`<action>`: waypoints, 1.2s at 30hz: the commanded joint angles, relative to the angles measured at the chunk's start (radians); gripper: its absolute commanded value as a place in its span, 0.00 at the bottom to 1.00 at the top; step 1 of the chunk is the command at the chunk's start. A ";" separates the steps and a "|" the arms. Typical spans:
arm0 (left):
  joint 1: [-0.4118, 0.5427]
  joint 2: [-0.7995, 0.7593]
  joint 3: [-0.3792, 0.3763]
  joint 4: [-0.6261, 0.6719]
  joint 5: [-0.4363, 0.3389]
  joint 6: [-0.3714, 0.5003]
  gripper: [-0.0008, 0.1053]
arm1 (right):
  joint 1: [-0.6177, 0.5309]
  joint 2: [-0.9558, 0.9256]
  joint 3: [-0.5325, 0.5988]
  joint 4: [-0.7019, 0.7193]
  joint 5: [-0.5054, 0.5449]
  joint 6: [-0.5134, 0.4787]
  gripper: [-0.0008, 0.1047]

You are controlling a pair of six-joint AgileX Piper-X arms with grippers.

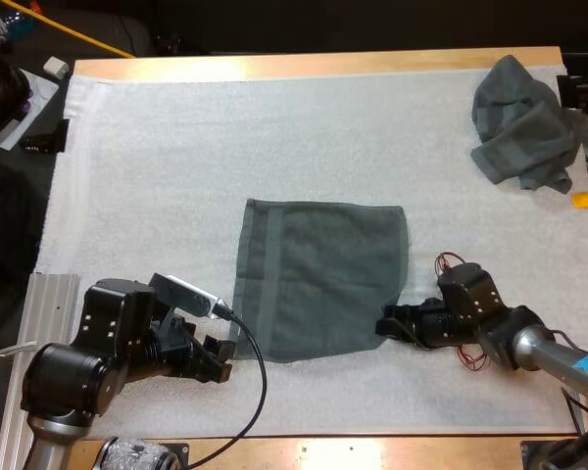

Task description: Pick towel from pile, fold and stack

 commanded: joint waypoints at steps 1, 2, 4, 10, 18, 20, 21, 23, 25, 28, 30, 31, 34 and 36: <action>-0.002 0.003 0.000 -0.008 0.011 -0.004 0.59 | 0.010 0.025 0.008 0.007 0.010 0.017 0.08; -0.002 0.003 -0.001 -0.008 0.011 -0.004 0.59 | 0.012 0.023 0.009 0.008 0.010 0.016 0.03; -0.003 0.005 -0.001 -0.009 0.012 -0.005 0.59 | 0.013 0.020 0.005 0.006 0.006 0.012 0.01; -0.003 0.012 -0.002 -0.013 0.013 -0.003 0.59 | 0.016 0.005 0.005 0.041 -0.001 -0.015 0.01; -0.002 0.009 0.001 -0.020 0.017 0.007 0.59 | 0.011 -0.049 -0.003 0.033 0.011 -0.004 0.01; -0.002 0.015 0.002 -0.025 0.017 0.008 0.59 | 0.014 -0.074 -0.002 0.052 0.027 -0.005 0.01; -0.001 0.021 0.004 -0.031 0.016 0.009 0.59 | 0.014 -0.088 -0.003 0.067 0.041 -0.006 0.01; 0.000 0.036 0.011 -0.047 0.015 0.012 0.59 | 0.016 -0.117 -0.001 0.103 0.078 -0.016 0.01; -0.002 0.057 0.021 -0.064 0.018 0.011 0.59 | 0.017 -0.144 -0.003 0.150 0.121 -0.027 0.01; -0.001 0.097 0.044 -0.095 0.032 0.011 0.59 | 0.026 -0.167 -0.005 0.223 0.180 -0.051 0.01; -0.002 0.123 0.065 -0.123 0.050 0.008 0.59 | 0.027 -0.184 -0.005 0.263 0.213 -0.069 0.01; -0.003 0.135 0.076 -0.136 0.060 0.007 0.59 | 0.030 -0.190 -0.005 0.279 0.227 -0.075 0.01; -0.003 0.169 0.106 -0.172 0.082 0.003 0.59 | 0.037 -0.197 -0.006 0.318 0.254 -0.093 0.01; -0.001 0.194 0.124 -0.192 0.089 0.002 0.59 | 0.041 -0.200 -0.009 0.332 0.267 -0.100 0.01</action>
